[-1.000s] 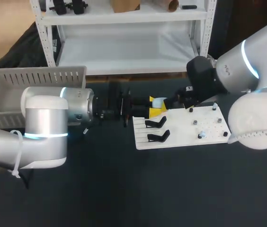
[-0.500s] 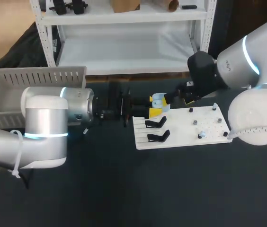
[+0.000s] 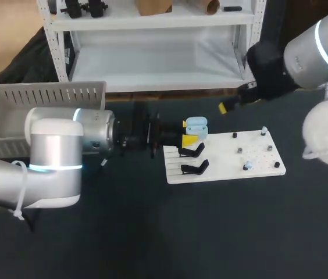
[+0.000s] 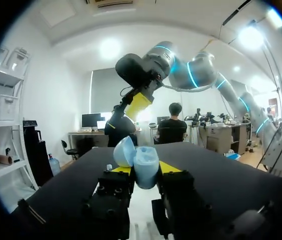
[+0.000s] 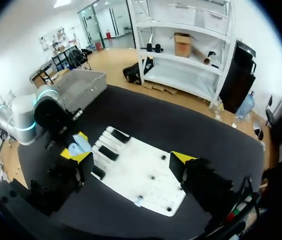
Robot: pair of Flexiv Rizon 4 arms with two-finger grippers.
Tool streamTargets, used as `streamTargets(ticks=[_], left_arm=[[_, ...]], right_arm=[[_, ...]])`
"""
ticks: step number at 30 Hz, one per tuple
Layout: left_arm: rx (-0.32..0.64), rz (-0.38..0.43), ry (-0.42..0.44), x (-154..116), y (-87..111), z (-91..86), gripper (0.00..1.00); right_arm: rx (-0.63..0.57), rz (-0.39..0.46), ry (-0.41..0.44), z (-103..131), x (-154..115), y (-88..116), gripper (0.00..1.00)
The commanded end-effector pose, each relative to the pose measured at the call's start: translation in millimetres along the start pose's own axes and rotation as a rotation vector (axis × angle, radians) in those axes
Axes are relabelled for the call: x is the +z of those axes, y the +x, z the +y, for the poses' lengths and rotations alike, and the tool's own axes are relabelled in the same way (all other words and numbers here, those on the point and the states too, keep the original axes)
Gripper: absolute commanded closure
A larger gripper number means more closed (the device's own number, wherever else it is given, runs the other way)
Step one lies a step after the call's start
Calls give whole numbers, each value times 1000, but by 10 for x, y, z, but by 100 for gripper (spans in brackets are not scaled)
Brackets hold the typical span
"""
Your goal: Pick up each earbud case from the left stands, insert the matching earbuds, close the lid, and place the case in the box.
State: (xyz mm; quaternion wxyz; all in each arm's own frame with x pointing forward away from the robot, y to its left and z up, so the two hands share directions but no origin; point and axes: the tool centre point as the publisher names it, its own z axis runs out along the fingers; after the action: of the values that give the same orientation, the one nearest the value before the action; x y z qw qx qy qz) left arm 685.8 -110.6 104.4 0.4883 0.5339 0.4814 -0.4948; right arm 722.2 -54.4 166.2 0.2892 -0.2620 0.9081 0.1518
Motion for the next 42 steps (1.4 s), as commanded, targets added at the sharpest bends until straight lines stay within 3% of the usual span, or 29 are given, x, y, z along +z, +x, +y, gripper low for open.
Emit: streamTargets(ticks=[1, 8, 17, 21, 23, 26, 28, 34, 38, 41, 42], left_arm=[[-17, 11, 0, -40, 13, -36, 100], [-32, 34, -5, -55, 29, -52, 100], [-28, 43, -8, -45, 24, -51, 100], [-28, 43, -8, -45, 24, -51, 100], [-28, 43, -8, -45, 24, -51, 100], [-28, 43, -8, -45, 24, -51, 100], [-28, 43, -8, -45, 24, -51, 100], [-28, 43, -8, -45, 24, -51, 100], [-28, 43, -8, -45, 24, -51, 100], [-28, 43, -8, -45, 24, -51, 100], [-28, 43, -8, -45, 24, -51, 100]], right_arm=[[-8, 36, 190, -124, -164, 105, 0], [-29, 153, 242, -408, -26, 318, 0], [-10, 273, 246, -779, 229, 523, 0], [-4, 320, 247, -913, 348, 582, 7], [-9, 343, 248, -957, 416, 611, 20], [-17, 377, 260, -1054, 517, 646, 24], [-18, 392, 265, -1116, 574, 673, 33], [-16, 418, 298, -1219, 699, 691, 26], [-11, 424, 317, -1244, 770, 696, 31], [-7, 426, 332, -1256, 803, 710, 41], [-5, 427, 335, -1267, 821, 714, 51]])
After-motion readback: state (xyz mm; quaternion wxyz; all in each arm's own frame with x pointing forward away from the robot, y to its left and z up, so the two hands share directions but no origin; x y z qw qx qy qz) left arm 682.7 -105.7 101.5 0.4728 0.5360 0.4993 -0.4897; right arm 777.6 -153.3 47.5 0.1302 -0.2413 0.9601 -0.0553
